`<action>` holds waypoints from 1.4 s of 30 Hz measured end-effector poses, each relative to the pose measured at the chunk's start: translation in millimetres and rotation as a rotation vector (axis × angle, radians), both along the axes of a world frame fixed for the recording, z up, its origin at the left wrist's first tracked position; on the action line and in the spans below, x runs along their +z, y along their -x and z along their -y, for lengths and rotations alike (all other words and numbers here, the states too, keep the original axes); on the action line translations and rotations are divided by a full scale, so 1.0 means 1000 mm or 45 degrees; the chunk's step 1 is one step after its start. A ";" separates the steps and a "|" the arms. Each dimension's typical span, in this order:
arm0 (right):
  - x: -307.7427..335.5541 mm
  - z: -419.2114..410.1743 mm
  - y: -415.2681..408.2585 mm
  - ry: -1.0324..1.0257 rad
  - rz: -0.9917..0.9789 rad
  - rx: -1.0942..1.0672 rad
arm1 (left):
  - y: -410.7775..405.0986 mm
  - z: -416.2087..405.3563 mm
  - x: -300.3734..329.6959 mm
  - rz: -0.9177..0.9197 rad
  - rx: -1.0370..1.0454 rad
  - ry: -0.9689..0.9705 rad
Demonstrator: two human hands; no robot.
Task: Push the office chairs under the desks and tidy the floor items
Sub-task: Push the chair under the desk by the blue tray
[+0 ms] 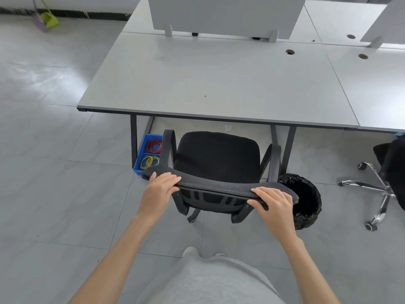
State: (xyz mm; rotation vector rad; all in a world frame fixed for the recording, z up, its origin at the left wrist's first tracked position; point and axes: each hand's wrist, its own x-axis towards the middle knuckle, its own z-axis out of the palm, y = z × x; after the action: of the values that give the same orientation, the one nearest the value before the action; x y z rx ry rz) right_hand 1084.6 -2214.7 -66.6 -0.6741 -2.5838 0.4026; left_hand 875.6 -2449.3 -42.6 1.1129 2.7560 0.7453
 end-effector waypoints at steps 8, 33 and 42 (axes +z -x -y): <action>0.003 0.001 -0.003 0.035 0.017 -0.015 | -0.004 0.001 -0.004 -0.005 -0.001 0.002; -0.001 0.190 0.133 0.749 0.726 0.844 | -0.097 0.193 -0.031 0.969 1.217 -0.824; -0.008 0.257 0.222 0.878 0.855 0.887 | 0.013 0.268 -0.006 0.817 1.353 -1.075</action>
State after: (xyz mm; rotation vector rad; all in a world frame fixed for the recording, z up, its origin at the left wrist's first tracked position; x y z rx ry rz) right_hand 862.3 -2471.7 -74.4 -0.0466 -3.2729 1.5654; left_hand 862.3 -2717.4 -48.3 -0.6903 2.2394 1.9897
